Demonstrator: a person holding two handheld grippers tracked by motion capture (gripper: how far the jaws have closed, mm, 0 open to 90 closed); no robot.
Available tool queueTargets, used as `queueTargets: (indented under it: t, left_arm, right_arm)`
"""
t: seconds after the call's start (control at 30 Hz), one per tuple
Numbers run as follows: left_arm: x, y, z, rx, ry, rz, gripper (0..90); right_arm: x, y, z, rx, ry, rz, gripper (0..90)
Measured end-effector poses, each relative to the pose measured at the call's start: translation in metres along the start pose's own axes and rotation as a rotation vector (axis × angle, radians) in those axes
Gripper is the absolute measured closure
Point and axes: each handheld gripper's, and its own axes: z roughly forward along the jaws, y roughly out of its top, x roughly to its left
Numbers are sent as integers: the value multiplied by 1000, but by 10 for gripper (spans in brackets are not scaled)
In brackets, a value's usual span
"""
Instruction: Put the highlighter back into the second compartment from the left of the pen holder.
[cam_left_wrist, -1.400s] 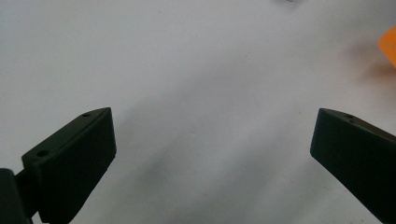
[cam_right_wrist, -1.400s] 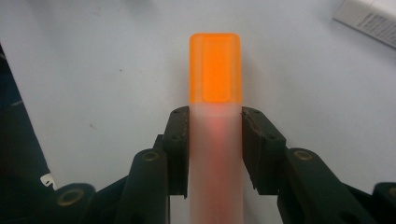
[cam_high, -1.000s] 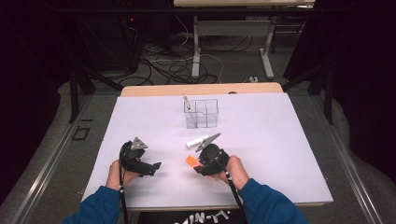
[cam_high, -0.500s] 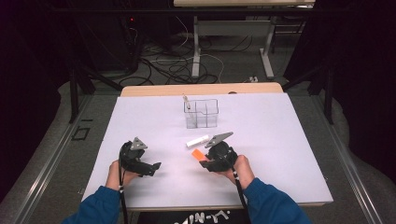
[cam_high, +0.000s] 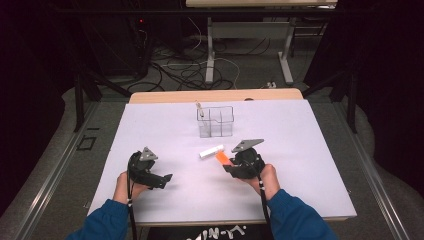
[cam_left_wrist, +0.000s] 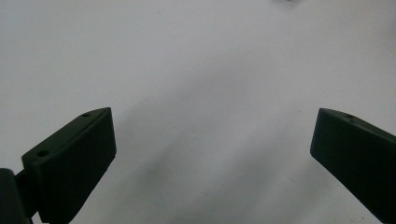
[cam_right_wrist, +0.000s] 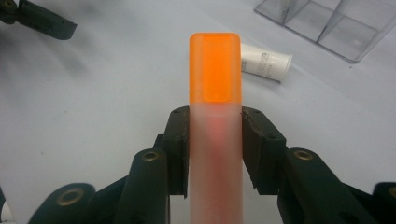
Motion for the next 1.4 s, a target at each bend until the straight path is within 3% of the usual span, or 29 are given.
queueTargets:
  t: [0.17, 0.73, 1.1, 1.13, 1.4]
  left_arm:
    - [-1, 0, 0, 10, -5, 7, 3]
    - [-1, 0, 0, 5, 1, 7, 2]
    - [-2, 1, 0, 0, 6, 7, 3]
    - [-2, 1, 0, 0, 6, 7, 3]
    - [-1, 0, -1, -1, 8, 7, 3]
  right_arm:
    - [-6, 0, -3, -45, -30, 5, 649]
    - [-14, 7, -7, -111, -79, 15, 649]
    - [-21, 19, -2, -123, -97, 2, 649]
    - [-21, 19, -1, -147, -98, 1, 649]
    - [-29, 31, 5, -166, -121, -3, 649]
